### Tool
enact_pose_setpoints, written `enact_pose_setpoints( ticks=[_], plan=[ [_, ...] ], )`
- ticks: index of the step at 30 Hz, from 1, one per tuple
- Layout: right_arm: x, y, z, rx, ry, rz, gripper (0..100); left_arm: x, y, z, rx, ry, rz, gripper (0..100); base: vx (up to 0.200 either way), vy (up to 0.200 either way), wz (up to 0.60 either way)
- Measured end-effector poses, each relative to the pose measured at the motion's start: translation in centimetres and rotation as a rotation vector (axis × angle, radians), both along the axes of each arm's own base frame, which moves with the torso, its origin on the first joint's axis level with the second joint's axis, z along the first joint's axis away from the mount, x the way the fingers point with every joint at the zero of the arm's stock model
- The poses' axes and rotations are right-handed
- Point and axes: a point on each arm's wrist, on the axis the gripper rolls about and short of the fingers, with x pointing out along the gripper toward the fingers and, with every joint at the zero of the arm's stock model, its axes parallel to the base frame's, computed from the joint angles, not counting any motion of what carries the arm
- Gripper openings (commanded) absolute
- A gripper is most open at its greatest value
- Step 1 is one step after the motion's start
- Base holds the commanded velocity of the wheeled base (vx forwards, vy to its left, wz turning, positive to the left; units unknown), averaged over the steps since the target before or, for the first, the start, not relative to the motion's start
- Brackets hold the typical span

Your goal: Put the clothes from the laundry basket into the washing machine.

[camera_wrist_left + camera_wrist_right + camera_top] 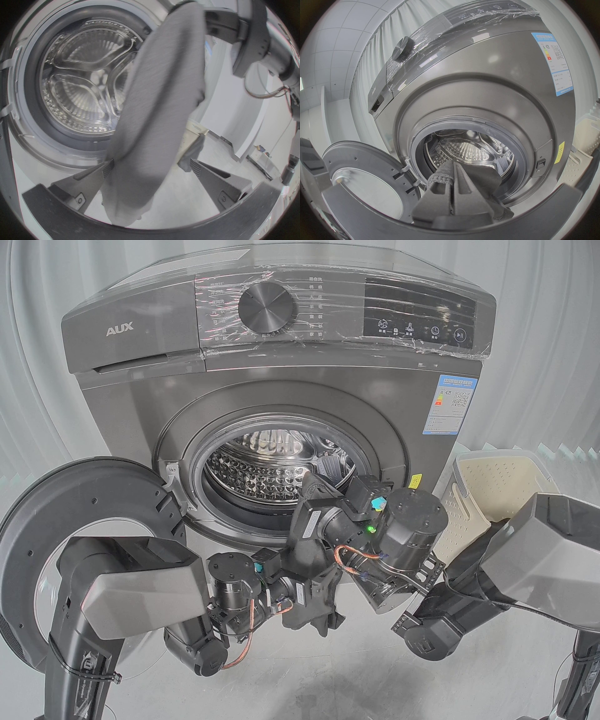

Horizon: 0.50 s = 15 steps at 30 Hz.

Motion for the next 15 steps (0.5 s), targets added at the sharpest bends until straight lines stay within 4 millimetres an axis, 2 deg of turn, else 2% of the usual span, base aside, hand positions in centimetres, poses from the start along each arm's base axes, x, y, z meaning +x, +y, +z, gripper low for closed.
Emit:
enact_pose_setpoints(
  ticks=[5, 15],
  plan=[
    [-0.4, -0.2, 0.4, 0.009, -0.005, 0.004, 0, 1.5, 1.6, -0.5, 0.007, 0.000, 0.081, 100, 0.000, 0.000, 0.00],
    [-1.4, 0.2, 0.3, 0.009, 0.002, 0.028, 0, 2.6, 2.2, -0.5, -0.002, -0.017, 0.114, 100, 0.000, 0.000, 0.00]
  ],
)
